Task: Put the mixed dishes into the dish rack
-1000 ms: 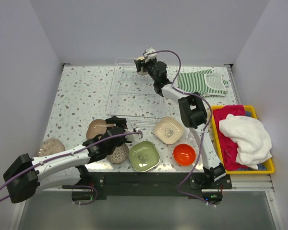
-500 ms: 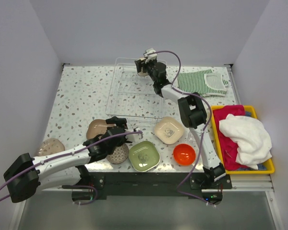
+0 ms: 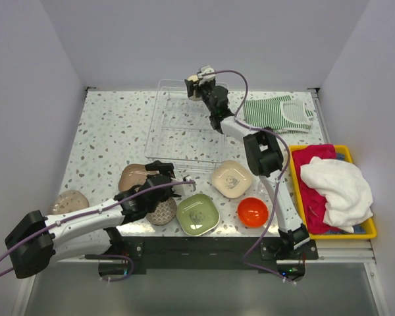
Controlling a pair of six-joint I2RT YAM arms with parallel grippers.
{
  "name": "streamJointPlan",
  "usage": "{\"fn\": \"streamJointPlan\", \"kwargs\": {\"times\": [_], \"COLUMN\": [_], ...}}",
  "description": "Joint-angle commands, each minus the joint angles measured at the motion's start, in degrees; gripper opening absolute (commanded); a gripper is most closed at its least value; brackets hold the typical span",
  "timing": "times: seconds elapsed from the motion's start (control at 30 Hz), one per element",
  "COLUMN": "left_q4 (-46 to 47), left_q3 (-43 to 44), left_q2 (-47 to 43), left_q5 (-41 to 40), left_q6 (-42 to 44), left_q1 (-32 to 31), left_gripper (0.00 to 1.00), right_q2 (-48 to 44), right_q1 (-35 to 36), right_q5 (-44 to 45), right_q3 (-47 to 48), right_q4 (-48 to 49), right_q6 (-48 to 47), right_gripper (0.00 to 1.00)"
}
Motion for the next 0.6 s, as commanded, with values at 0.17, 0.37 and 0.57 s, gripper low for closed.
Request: {"fn": "streamJointPlan", "kwargs": {"times": [0.17,0.37,0.57], "left_q4": [2.22,2.66,2.66], "left_q3": [-0.58,-1.37,-1.63], "left_q2": [-0.65,-0.65,-0.56], "left_q5": [0.72,0.9,1.07], "left_q6": [-1.88,-2.15,-2.5], "left_q1": [0.25,0.16,0.16], "left_gripper": [0.85,0.85,0.85], "right_q2": [1.75,3.78,5.1], "right_q1": [1.32,1.5,1.76], "right_q5": [3.1,5.48,6.97], "right_q3": [-0.27,-1.06,-1.15], "right_q4": [5.75,7.5,8.29], "right_q6": [-2.76,-4.34,-4.87], "right_gripper": [0.0,0.0,0.0]}}
